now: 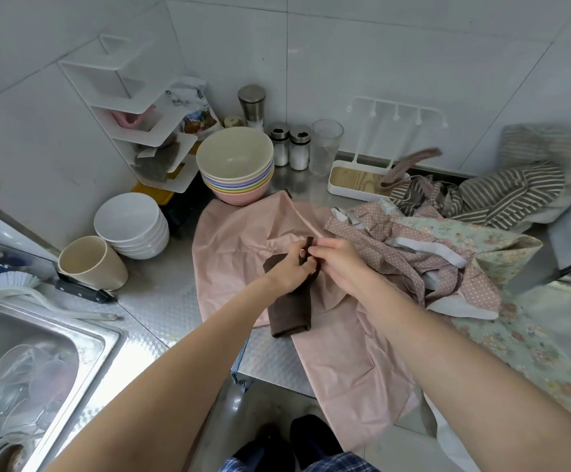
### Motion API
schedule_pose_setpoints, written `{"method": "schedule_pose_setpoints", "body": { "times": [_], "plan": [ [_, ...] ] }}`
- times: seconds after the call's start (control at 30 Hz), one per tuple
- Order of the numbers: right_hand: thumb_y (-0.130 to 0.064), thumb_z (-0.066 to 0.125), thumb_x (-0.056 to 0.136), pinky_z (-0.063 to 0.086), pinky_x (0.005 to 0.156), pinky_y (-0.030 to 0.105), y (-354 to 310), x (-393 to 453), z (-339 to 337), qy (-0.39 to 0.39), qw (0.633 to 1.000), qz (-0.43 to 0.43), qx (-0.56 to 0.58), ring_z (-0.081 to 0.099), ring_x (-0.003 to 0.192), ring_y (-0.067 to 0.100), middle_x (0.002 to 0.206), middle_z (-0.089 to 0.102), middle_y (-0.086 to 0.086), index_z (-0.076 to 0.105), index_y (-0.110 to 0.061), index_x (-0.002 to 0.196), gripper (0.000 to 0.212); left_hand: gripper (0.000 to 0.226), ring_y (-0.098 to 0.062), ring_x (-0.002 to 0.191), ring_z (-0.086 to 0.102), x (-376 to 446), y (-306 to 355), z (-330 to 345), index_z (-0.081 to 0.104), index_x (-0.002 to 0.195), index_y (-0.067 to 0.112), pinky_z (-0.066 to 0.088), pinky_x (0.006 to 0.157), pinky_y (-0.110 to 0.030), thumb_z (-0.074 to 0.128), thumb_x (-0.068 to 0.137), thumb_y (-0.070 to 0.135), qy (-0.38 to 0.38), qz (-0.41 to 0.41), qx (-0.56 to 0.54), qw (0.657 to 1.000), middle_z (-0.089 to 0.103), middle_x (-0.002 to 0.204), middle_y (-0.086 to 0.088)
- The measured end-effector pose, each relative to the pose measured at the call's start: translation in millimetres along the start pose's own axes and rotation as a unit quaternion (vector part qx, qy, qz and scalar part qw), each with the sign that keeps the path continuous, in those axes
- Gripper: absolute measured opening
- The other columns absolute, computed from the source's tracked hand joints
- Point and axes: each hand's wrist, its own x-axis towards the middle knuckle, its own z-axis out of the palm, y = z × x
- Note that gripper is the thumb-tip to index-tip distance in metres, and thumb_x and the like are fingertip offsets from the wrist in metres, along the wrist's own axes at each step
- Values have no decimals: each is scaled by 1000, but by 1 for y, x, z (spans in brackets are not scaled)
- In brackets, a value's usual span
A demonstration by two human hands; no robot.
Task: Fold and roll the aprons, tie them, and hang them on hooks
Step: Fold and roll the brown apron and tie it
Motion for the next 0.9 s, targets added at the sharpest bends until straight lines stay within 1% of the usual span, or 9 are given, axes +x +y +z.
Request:
{"method": "schedule_pose_setpoints", "body": {
  "times": [0.13, 0.23, 0.33, 0.4, 0.5, 0.6, 0.7, 0.8, 0.9],
  "plan": [
    [15, 41, 86, 46, 43, 19, -4, 0, -3, 14, 999, 38, 31, 54, 54, 16, 58, 62, 10, 61, 4, 81, 23, 52, -5, 77, 48, 5, -6, -3, 25, 142, 17, 43, 57, -11, 50, 96, 18, 6, -14, -25, 1000, 52, 100, -1],
    [15, 37, 87, 37, 41, 15, -6, -2, -8, 6, 996, 57, 62, 44, 45, 11, 65, 51, 14, 57, 5, 77, 24, 53, -7, 74, 51, 9, -17, -11, 35, 138, 12, 41, 51, -6, 58, 90, 9, -2, -42, -12, 999, 59, 102, -14],
    [12, 44, 89, 37, 45, 17, -7, -5, -13, -32, 996, 67, 57, 42, 54, 14, 69, 51, 15, 57, 5, 75, 21, 20, 6, 59, 53, 11, -24, -14, 59, 110, -5, 36, 49, -1, 54, 92, 4, 4, -42, -6, 999, 68, 79, -1],
    [9, 50, 89, 37, 50, 18, -8, -7, -14, -56, 997, 53, 6, 44, 57, 13, 71, 55, 15, 62, 4, 73, 20, 14, 1, 58, 49, 14, -24, -13, 65, 84, 7, 35, 51, -4, 54, 93, 10, 3, -60, -13, 998, 63, 61, 12],
    [5, 56, 88, 40, 54, 15, -12, -6, -16, -95, 982, 17, -163, 49, 59, 13, 70, 59, 10, 65, 3, 75, 16, 23, -7, 69, 48, 15, -22, -11, 57, 72, 18, 38, 65, -16, 51, 94, 20, -22, -135, -65, 988, 58, 73, 4],
    [-9, 64, 86, 43, 70, 21, -16, 0, -18, -87, 863, -107, -487, 56, 76, 20, 79, 63, 12, 72, 1, 87, 13, 23, -9, 72, 52, 19, -24, -10, 57, 76, 19, 38, 65, -21, 44, 94, 25, -26, -205, -149, 967, 60, 74, 4],
    [-15, 63, 87, 42, 85, 33, -18, -5, -8, -113, 749, -218, -615, 54, 94, 23, 100, 60, 12, 74, -5, 96, 17, 32, -10, 68, 52, 21, -23, -9, 55, 70, 19, 35, 64, -22, 41, 95, 33, -13, -244, -167, 955, 59, 71, 4],
    [-11, 58, 89, 42, 84, 33, -17, -11, -3, -160, 707, -236, -648, 54, 95, 23, 104, 54, 9, 71, -1, 97, 18, 32, -9, 68, 52, 21, -21, -9, 55, 65, 21, 34, 64, -22, 47, 91, 39, -33, -281, -147, 948, 60, 65, 7],
    [-11, 54, 92, 27, 78, 14, -22, -17, -3, -184, 676, -244, -670, 48, 103, 18, 110, 48, 8, 67, 0, 104, 21, 28, -8, 68, 53, 24, -19, -13, 53, 66, 20, 34, 63, -23, 47, 90, 34, -47, -312, -151, 937, 59, 65, 6]
  ]
}}
